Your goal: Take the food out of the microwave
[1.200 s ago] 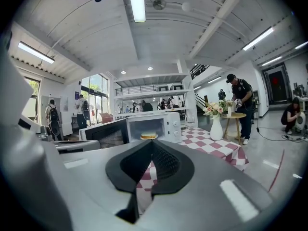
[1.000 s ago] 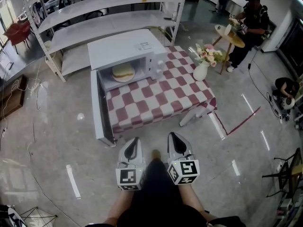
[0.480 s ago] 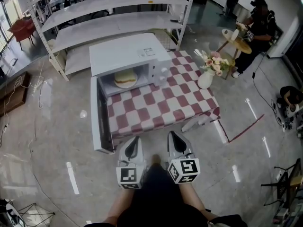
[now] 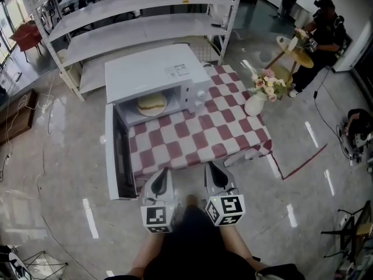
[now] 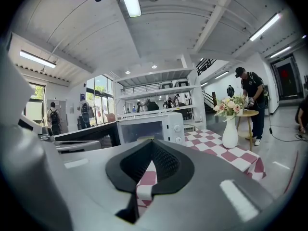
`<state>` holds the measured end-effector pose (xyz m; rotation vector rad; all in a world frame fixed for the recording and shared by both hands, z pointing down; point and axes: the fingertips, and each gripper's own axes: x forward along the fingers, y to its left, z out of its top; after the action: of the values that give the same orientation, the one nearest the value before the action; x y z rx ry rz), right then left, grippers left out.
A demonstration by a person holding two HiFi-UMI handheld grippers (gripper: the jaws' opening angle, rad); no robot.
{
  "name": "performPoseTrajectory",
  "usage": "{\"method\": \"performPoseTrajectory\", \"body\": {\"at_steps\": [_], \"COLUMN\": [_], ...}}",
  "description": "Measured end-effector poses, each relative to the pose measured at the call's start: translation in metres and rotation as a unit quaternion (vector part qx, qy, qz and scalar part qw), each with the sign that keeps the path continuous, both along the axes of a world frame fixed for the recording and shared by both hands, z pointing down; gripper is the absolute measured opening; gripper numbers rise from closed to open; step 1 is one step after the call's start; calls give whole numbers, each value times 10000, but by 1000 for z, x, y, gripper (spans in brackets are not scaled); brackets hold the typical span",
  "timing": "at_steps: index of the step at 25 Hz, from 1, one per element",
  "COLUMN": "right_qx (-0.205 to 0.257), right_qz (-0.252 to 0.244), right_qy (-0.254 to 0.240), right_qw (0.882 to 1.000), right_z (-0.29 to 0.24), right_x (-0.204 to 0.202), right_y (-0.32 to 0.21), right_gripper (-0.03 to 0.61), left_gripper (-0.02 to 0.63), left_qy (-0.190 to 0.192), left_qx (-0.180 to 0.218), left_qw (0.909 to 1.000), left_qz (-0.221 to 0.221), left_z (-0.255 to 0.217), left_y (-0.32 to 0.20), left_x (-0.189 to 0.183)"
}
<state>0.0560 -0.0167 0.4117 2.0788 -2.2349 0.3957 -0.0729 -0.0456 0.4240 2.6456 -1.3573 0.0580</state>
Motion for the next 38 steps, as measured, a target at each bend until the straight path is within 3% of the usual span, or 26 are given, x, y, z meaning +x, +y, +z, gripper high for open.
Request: {"method": "performPoseTrajectory", "body": {"at_steps": [38], "right_qx": [39], "right_qz": [-719], "right_qy": [-132], "right_qw": [9973], "right_z": [19], "right_x": [74], "right_y": [-114], "right_gripper": [0], "left_gripper": [10], "left_qy": [-97], "left_qx": [98], "left_qw": [9962], "left_qz": [-857], "left_z": [13], "left_y": [-98], "left_x": [62]}}
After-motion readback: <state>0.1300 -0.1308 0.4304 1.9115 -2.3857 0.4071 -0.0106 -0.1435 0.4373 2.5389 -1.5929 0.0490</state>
